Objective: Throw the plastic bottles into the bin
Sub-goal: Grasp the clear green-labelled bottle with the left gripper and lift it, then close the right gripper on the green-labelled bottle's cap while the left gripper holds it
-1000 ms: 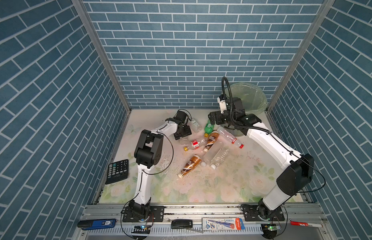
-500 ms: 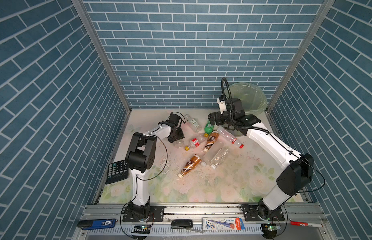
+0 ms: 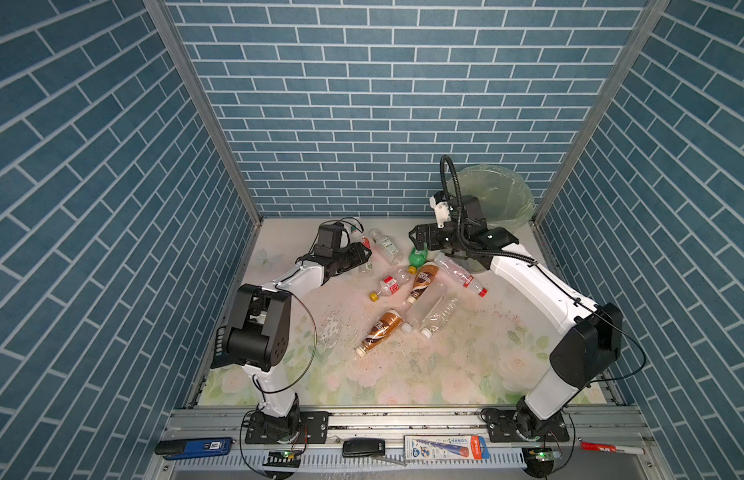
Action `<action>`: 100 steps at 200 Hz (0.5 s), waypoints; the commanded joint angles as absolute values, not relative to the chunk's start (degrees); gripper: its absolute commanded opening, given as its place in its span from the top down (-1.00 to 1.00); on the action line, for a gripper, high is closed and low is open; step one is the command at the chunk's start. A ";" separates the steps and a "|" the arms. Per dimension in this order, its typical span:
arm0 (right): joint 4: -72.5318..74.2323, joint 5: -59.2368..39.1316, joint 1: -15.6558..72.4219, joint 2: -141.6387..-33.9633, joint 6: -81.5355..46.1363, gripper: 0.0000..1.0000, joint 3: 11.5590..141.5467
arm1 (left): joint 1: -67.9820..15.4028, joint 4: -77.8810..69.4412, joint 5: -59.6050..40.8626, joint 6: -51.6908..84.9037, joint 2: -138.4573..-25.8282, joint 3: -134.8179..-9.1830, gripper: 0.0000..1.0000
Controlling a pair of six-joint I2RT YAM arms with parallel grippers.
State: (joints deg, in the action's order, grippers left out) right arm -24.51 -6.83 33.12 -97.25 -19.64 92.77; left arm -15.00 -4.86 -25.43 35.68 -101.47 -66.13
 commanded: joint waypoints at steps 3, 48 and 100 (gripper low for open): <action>-23.55 -11.33 33.33 -100.14 -25.19 -0.98 97.93 | -15.76 -17.28 -30.66 35.64 -99.06 -63.53 -0.10; -23.78 -14.50 33.40 -106.28 -30.49 -0.98 106.31 | -18.99 -17.97 -31.77 31.56 -95.32 -63.02 -0.10; -24.05 -15.30 33.31 -111.76 -33.28 -0.89 113.45 | -22.60 -16.21 -31.04 28.91 -93.12 -63.17 -0.10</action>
State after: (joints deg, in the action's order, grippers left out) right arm -24.40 -13.76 33.12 -109.69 -29.95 109.06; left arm -21.23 -15.81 -30.79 31.79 -94.61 -63.29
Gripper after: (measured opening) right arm 0.961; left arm 0.554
